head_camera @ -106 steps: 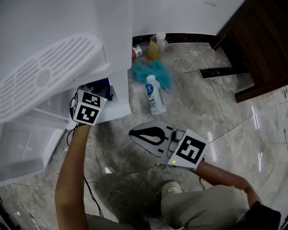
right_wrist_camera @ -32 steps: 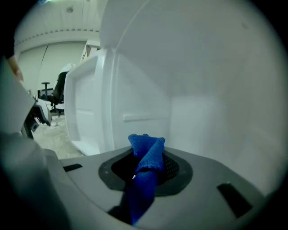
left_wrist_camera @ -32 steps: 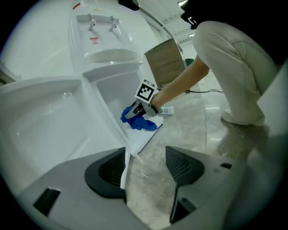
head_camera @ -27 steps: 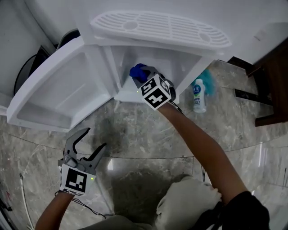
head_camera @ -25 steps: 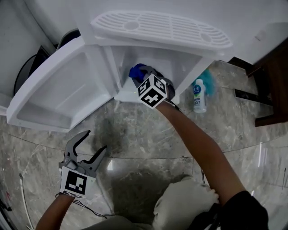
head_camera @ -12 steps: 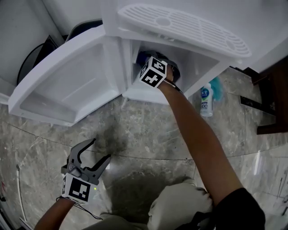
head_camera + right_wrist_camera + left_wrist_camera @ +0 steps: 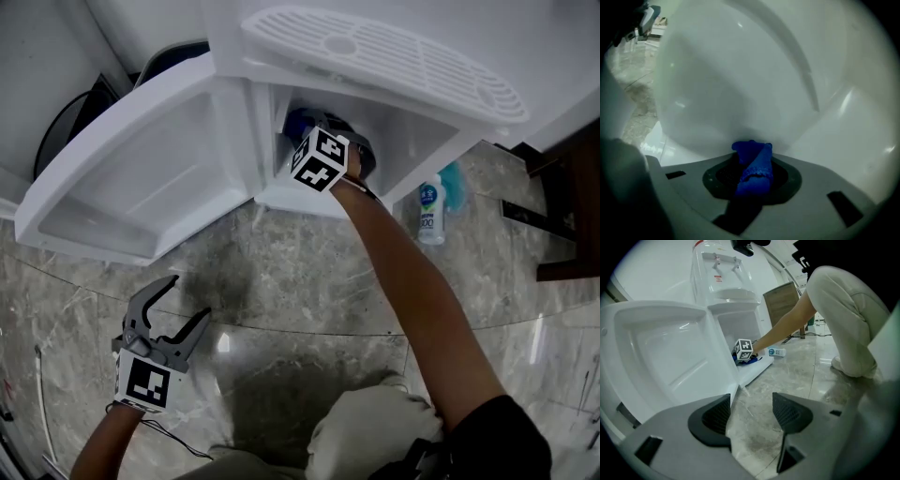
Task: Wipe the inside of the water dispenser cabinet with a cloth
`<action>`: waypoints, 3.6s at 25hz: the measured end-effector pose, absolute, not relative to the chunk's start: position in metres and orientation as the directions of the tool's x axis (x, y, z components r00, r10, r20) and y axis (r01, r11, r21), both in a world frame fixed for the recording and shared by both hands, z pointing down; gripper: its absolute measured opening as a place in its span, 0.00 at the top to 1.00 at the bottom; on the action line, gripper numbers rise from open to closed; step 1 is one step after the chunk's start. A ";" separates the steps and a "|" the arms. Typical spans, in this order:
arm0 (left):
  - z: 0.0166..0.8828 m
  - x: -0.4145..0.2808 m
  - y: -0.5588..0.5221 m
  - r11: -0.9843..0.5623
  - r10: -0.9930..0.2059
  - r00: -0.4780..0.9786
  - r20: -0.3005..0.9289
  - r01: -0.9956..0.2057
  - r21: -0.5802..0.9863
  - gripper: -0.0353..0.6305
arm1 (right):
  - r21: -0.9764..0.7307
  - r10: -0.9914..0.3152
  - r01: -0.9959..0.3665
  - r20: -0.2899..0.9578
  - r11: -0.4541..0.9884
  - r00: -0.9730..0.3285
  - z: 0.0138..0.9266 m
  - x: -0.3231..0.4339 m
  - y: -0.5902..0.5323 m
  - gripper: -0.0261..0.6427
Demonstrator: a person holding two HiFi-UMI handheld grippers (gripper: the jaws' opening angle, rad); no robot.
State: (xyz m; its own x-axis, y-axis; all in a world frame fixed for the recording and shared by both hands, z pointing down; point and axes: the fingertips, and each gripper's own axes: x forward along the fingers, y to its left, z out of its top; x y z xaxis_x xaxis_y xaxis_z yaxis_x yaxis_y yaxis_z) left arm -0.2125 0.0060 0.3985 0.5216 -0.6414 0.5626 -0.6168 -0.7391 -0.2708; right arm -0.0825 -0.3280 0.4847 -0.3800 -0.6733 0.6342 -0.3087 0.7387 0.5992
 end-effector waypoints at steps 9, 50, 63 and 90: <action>0.407 -0.204 0.026 -0.764 -0.600 0.541 0.589 -0.607 -0.220 0.55 | 0.512 -0.658 -0.417 0.637 0.751 -0.402 0.481 -0.081 -0.331 0.84; 0.412 -0.200 0.052 -0.792 -0.540 0.583 0.607 -0.596 -0.132 0.94 | 0.219 -0.868 -0.912 -0.293 0.347 -0.401 0.227 -0.070 -0.343 0.83; 0.410 -0.187 0.048 -0.803 -0.531 0.620 0.578 -0.587 -0.108 0.94 | 0.290 -0.876 -0.900 -0.263 0.327 -0.403 0.230 -0.071 -0.342 0.83; 0.349 -0.163 0.011 -0.817 -0.570 0.711 0.411 -0.544 -0.192 0.94 | 0.138 -0.646 -0.636 0.035 0.759 -0.763 0.283 -0.093 -0.098 0.83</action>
State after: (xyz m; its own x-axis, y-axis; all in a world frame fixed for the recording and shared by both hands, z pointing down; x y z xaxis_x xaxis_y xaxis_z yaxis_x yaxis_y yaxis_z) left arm -0.1626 0.0108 0.3495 0.7115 -0.5703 0.4105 -0.5438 -0.8169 -0.1925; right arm -0.0925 -0.0976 0.2832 -0.7626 -0.6459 0.0346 -0.6364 0.7588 0.1383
